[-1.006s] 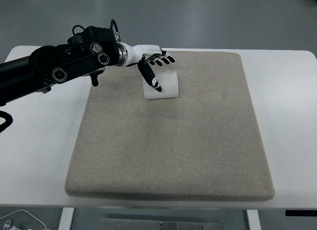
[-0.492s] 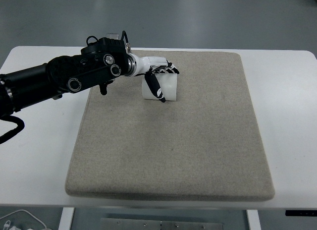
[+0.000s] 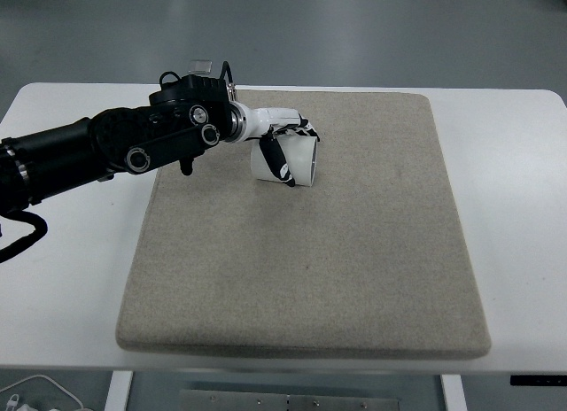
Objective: Flip white cup upright
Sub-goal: 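Lift the cup with the left hand and rotate it opening-up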
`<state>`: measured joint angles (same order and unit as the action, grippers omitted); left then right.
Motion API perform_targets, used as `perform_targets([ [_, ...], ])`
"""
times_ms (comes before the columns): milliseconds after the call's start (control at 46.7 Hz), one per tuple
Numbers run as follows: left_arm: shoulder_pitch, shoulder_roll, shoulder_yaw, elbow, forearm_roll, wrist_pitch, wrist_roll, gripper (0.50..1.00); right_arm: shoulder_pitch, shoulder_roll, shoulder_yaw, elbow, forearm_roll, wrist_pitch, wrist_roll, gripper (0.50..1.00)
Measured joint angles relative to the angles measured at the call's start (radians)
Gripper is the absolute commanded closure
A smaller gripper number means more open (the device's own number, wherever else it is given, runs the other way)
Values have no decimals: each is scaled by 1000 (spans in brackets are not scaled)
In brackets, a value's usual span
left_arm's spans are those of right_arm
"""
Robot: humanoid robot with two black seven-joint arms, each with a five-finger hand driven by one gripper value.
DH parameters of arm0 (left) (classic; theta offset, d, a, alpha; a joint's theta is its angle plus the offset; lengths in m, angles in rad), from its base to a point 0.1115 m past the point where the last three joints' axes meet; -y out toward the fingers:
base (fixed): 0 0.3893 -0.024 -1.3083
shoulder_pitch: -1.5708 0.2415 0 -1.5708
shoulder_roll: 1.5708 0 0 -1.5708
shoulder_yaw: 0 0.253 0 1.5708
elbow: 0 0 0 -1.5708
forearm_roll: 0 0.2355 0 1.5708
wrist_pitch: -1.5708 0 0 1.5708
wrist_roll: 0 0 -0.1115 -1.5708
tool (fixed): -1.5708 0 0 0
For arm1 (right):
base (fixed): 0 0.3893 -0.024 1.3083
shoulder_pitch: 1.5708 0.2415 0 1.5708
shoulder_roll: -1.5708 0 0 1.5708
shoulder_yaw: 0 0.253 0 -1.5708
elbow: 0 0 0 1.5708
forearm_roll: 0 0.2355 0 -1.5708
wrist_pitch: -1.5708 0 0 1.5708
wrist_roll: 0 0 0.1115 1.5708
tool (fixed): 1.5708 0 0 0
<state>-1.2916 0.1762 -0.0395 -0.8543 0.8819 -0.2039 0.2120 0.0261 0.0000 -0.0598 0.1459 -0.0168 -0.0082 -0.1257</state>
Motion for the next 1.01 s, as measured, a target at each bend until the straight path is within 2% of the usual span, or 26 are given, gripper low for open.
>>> perform_targets([
  [43, 0, 0, -4, 0, 2, 0, -1, 975, 0, 0, 0, 0, 0, 0, 0, 570],
  [107, 0, 0, -11, 0, 2, 0, -4, 1000, 0, 0, 0, 0, 0, 0, 0, 570],
  [535, 2, 25, -169, 33, -48, -30, -11, 1000, 0, 0, 0, 0, 0, 1, 0, 570],
  [728, 4, 38, -214, 62, -170, -48, -57, 1000, 0, 0, 0, 0, 0, 0, 0, 570],
  [1006, 72, 53, -310, 99, -338, -79, -156, 1000, 0, 0, 0, 0, 0, 0, 0, 570],
])
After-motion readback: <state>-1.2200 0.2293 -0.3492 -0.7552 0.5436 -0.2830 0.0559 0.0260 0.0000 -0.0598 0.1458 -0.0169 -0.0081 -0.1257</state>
